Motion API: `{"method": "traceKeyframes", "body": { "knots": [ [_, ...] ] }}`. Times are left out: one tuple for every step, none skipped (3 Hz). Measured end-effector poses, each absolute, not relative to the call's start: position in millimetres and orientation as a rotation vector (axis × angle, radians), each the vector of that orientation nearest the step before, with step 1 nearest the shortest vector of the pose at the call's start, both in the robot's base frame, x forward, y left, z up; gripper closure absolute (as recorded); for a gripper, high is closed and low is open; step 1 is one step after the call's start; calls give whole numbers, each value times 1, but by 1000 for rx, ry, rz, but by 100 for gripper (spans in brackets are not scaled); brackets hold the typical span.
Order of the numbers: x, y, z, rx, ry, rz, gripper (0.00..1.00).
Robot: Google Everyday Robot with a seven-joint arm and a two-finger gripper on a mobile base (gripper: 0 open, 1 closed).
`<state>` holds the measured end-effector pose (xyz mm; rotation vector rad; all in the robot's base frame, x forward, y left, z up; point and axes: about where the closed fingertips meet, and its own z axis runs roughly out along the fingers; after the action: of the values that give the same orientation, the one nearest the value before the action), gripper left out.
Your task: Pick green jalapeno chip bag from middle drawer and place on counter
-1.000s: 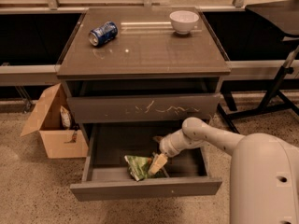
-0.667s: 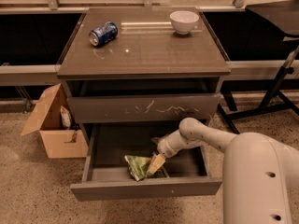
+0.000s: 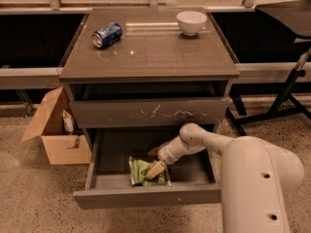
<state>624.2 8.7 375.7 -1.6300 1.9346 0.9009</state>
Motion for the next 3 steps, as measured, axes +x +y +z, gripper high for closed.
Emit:
{"method": "traceKeyframes", "body": {
  "knots": [
    [621,17,375,-1646,1916,921,50],
    [619,14,394,-1633,1871,900,73],
    [609,2,437,-1616,1769,850,97]
  ]
}}
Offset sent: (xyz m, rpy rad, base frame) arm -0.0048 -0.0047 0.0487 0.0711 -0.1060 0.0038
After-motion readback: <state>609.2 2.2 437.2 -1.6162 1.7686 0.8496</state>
